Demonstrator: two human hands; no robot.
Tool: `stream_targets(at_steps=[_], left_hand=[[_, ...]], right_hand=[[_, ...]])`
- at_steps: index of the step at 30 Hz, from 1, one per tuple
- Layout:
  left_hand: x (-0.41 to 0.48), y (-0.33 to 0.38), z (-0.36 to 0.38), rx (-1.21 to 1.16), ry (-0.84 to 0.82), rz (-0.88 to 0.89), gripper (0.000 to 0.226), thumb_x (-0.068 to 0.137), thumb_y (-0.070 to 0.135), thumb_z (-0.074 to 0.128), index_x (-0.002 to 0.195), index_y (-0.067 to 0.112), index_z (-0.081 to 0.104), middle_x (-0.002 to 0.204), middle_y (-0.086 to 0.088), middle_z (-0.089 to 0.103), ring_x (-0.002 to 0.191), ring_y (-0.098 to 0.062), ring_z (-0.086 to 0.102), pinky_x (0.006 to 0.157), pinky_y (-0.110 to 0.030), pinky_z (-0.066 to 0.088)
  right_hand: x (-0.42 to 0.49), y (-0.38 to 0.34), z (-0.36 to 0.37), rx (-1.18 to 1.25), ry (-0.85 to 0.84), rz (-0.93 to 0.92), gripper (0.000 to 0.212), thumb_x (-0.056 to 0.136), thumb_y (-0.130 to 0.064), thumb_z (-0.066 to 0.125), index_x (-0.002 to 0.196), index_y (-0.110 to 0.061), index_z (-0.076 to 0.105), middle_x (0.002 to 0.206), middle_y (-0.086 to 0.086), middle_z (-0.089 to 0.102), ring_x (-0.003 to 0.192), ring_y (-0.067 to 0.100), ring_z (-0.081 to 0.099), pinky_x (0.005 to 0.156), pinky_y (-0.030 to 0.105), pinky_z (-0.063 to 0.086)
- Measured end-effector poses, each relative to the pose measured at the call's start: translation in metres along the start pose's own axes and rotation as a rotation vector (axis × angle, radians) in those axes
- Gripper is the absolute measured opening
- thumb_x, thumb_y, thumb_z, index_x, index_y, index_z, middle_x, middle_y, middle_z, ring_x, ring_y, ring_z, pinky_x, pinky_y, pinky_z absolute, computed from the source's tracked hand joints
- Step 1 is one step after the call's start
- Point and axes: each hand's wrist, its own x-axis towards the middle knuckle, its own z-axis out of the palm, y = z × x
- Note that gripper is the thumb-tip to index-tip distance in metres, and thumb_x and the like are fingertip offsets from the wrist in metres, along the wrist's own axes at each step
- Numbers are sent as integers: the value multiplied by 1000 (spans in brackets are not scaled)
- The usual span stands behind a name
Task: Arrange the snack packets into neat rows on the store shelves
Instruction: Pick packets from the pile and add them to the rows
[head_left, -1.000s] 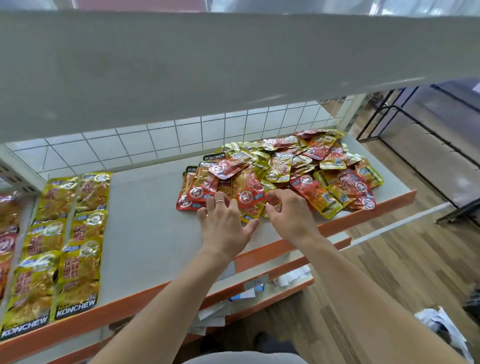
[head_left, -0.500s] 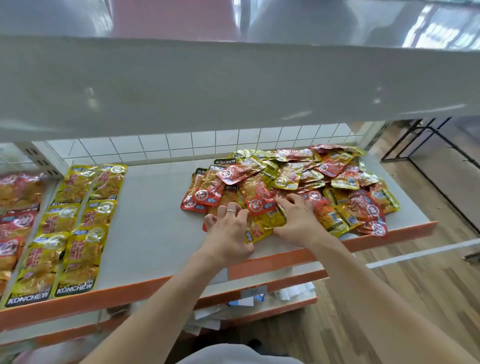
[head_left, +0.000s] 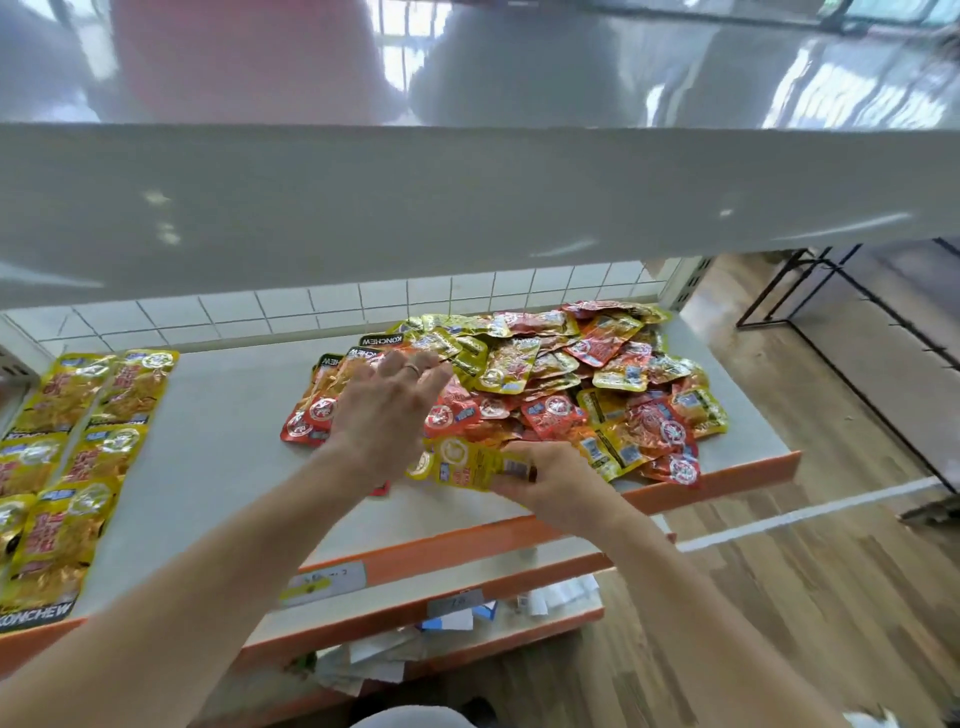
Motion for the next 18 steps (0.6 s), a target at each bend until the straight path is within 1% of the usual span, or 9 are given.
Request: stream_targets(at_steps=[2,4,6,8,10,12,14,16,18], left_hand=[[20,-9,2,142,-186,129,86,87,12,62,157,37,18,165,7,16,148,-26,19,110,-49,30],[33,-13,5,199,-275,213,90,87,10,61,156,44,13,166,13,8,151,-24,10,114,-51,25],[40,-10,6,229,-316,286,87,88,14,63,154,47,17,164,14,15,148,-22,14,114,-50,24],[46,-7,4,249,-279,340,75,89,25,68,151,45,30,156,12,31,141,-20,24,113,-47,24],[51,-2,1,208,-183,377,57,88,43,71,140,38,49,140,10,47,134,-20,32,110,-45,24],[51,4,-1,8,-38,396,39,84,47,74,118,30,67,117,9,60,123,-22,44,104,-46,28],[47,10,-3,-234,82,345,27,80,38,80,102,23,75,100,9,66,109,-24,53,94,-46,35],[42,20,-10,-551,102,182,26,79,27,83,102,15,76,93,5,68,92,-15,58,84,-37,45],[34,33,-22,-887,48,-34,19,84,16,79,101,13,71,91,4,68,77,-1,64,70,-20,52]], right_hand=[[-13,10,-6,154,49,1,11,96,-30,64,100,-24,72,88,9,71,76,27,64,69,42,52],[-27,20,-17,388,127,42,12,97,-25,64,101,-20,74,95,11,74,85,28,68,76,41,54],[-40,30,-23,693,167,92,15,98,-19,62,107,-18,73,100,5,76,88,20,71,74,30,57],[-51,37,-24,863,179,116,18,98,-15,60,111,-17,72,101,2,76,85,12,71,68,22,55],[-57,45,-20,967,211,126,20,95,-11,63,113,-15,70,103,5,76,87,15,72,69,23,56],[-60,48,-17,1098,230,127,26,89,-8,66,115,-12,68,108,10,75,94,25,72,78,35,60],[-59,50,-15,1236,229,104,31,83,-7,70,114,-7,64,108,14,73,99,31,71,83,42,60],[-59,49,-15,1340,207,54,27,83,-5,71,107,-4,60,100,14,71,98,34,70,80,42,60],[-55,48,-18,1427,191,-14,26,82,-3,60,108,-4,56,99,16,73,94,33,71,73,39,60]])
